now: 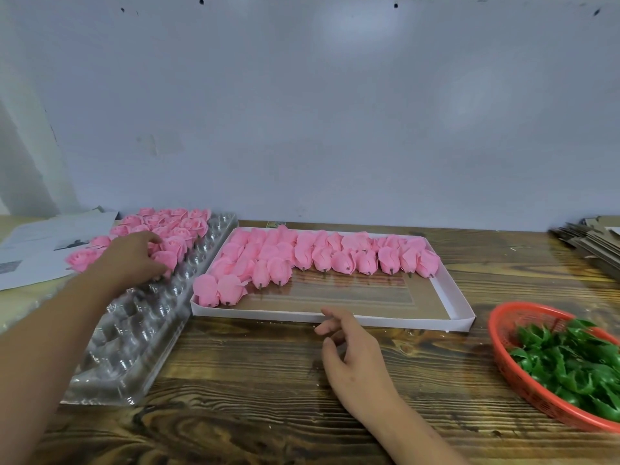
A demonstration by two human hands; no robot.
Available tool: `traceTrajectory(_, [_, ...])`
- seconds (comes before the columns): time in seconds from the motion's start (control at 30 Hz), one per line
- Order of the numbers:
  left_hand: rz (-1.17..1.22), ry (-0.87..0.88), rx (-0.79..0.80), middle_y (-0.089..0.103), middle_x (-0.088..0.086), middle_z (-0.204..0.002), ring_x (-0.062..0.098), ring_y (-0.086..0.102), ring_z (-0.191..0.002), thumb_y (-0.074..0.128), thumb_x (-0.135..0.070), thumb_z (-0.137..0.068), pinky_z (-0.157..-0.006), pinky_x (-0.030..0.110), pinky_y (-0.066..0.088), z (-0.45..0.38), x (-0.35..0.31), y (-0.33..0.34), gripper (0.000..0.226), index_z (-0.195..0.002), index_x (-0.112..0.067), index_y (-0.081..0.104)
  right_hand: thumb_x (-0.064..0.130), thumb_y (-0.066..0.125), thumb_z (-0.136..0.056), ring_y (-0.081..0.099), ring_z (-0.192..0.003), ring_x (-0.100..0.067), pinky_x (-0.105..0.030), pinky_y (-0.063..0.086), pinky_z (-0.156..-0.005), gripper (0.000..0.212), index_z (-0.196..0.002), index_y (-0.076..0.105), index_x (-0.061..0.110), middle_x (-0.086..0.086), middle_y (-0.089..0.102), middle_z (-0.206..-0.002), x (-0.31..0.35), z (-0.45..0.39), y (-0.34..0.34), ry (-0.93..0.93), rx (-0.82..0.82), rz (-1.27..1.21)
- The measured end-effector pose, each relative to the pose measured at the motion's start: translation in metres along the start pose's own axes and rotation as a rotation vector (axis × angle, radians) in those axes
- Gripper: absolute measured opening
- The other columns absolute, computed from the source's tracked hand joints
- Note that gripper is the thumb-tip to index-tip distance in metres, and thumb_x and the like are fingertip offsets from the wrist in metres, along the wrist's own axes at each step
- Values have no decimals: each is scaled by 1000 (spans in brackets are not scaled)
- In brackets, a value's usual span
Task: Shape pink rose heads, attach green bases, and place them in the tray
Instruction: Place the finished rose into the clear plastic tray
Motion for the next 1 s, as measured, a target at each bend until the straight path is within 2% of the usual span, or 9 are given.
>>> traceTrajectory(0.07, [-8,-2,2,66,21,-126,27,60,-90,75,-2,-80,-70,30,50,0,-3,0,51,-129,-3,60,12,51,-95,58,-92,-9,-15,49,-75,53,-113,40,60,28,58,-106,0,1,0,-2,-5,-4])
traceTrajectory(0.17, [-13,-4,-2,65,21,-128,25,61,-84,73,2,-81,-57,24,45,2,-6,2,46,-126,-1,62,12,51,-96,58,-91,-10,-16,50,-75,53,-113,39,61,26,59,-104,0,1,-1,0,-6,-3])
traceTrajectory(0.37, [-5,-22,20,64,19,-130,25,63,-87,73,-1,-81,-57,25,46,5,-4,3,48,-127,-3,61,11,52,-96,58,-93,-8,-16,50,-75,47,-121,45,51,23,59,-105,-2,1,0,15,-1,-7])
traceTrajectory(0.47, [24,-34,30,64,18,-128,27,64,-89,77,-3,-77,-68,32,54,7,-1,4,55,-129,-5,61,11,52,-96,58,-92,-8,-14,50,-73,52,-114,41,59,26,59,-104,-2,1,-1,16,-1,-8])
traceTrajectory(0.53, [26,-26,-14,66,18,-126,29,62,-93,77,0,-75,-78,35,53,7,0,3,53,-126,-5,64,10,52,-96,58,-90,-10,-15,49,-72,53,-113,41,59,24,59,-104,-2,0,0,14,-5,-17])
traceTrajectory(0.63, [6,-8,-42,69,18,-123,27,58,-92,76,1,-75,-78,33,47,5,-2,2,48,-122,-4,67,10,51,-95,58,-87,-12,-16,49,-71,53,-113,41,59,23,60,-103,-2,0,0,12,-10,-27])
traceTrajectory(0.8, [-31,-1,-22,67,18,-127,27,59,-92,73,3,-79,-83,37,53,4,-4,5,48,-125,-3,64,9,51,-95,58,-88,-12,-18,50,-74,53,-113,43,57,20,61,-104,-3,1,0,8,-18,-28])
traceTrajectory(0.9, [-41,10,-41,66,20,-128,32,62,-97,71,3,-80,-84,35,50,4,-4,5,46,-126,-2,64,7,52,-94,58,-86,-13,-16,48,-72,53,-113,44,56,17,62,-104,-3,0,-1,4,-23,-35])
traceTrajectory(1.0, [-48,14,-40,68,20,-124,28,57,-92,70,1,-81,-82,33,48,6,-5,5,43,-124,-2,64,6,52,-94,58,-85,-11,-14,46,-72,53,-113,44,55,17,62,-103,-3,0,-1,1,-29,-37])
Point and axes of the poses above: each hand's wrist, its own z-axis away from the middle knuckle, its own y-axis out of the palm, x = y × z, the point moved 6 cm from there along -z, towards the middle knuckle
